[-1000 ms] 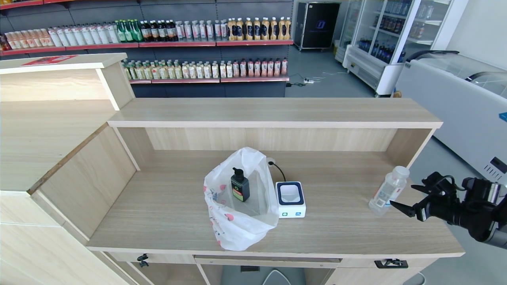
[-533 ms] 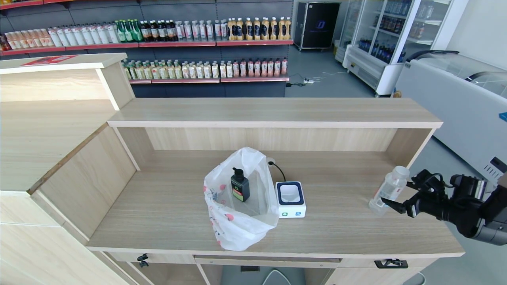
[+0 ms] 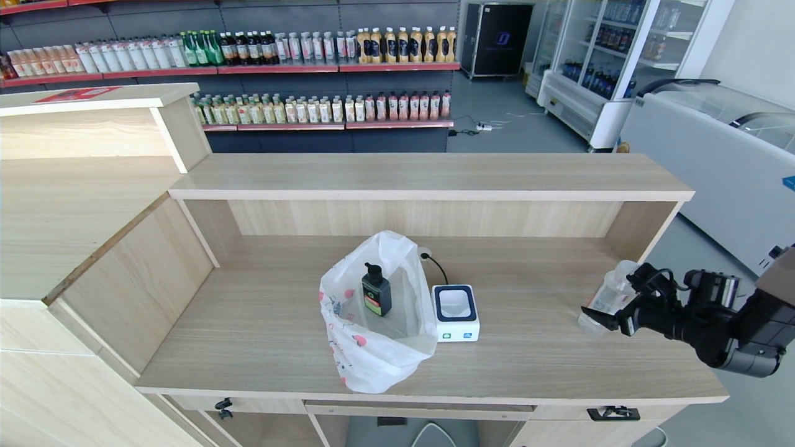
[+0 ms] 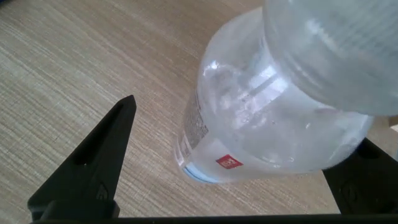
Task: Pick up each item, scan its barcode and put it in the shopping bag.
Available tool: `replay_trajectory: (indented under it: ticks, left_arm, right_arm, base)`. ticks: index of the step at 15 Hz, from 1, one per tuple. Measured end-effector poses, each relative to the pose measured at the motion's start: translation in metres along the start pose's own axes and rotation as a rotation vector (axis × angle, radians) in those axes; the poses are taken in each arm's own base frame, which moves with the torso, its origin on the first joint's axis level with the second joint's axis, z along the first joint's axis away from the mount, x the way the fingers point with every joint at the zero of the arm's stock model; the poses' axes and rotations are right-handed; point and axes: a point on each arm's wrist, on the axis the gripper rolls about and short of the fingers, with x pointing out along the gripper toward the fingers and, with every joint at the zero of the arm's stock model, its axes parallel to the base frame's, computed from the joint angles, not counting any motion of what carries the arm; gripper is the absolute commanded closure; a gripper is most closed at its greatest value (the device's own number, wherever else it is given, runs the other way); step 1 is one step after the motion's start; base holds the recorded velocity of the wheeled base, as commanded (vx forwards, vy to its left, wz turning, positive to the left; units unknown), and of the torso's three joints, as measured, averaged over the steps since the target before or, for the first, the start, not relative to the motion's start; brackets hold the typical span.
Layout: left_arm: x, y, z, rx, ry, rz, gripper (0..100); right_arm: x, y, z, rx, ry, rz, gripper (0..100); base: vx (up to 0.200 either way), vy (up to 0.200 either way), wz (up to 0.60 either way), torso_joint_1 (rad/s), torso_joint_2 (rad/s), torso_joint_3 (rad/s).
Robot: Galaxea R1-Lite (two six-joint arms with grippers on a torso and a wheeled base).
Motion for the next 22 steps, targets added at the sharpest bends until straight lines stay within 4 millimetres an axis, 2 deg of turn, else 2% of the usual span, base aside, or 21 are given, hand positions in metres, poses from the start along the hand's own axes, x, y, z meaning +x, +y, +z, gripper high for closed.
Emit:
replay_trajectory:
  ticks: [6,7,15,22]
  left_arm:
    - [0.000,0.000,0.000,0.000,0.000,0.000,0]
    - [0.000,0.000,0.000,0.000,0.000,0.000,0]
    - [0.000,0.000,0.000,0.000,0.000,0.000,0]
    - [0.000,0.000,0.000,0.000,0.000,0.000,0]
  right_arm:
    - [0.016,0.004,0.000,-0.037,-0.036,0.008,0]
    - [0.018,0.003,-0.001,-0.040,-0.039,0.007,100]
    - [0.028,-0.004,-0.001,-0.054,-0.045,-0.024,100]
    - [0.030,-0.011,0.016,0.108,-0.033,-0.117,100]
  base:
    - [0.000,0.000,0.00,0.000,0.00,0.000]
    - [0.000,0.000,0.00,0.000,0.00,0.000]
    - [0.000,0.000,0.00,0.000,0.00,0.000]
    - [0.000,0.000,0.00,0.000,0.00,0.000]
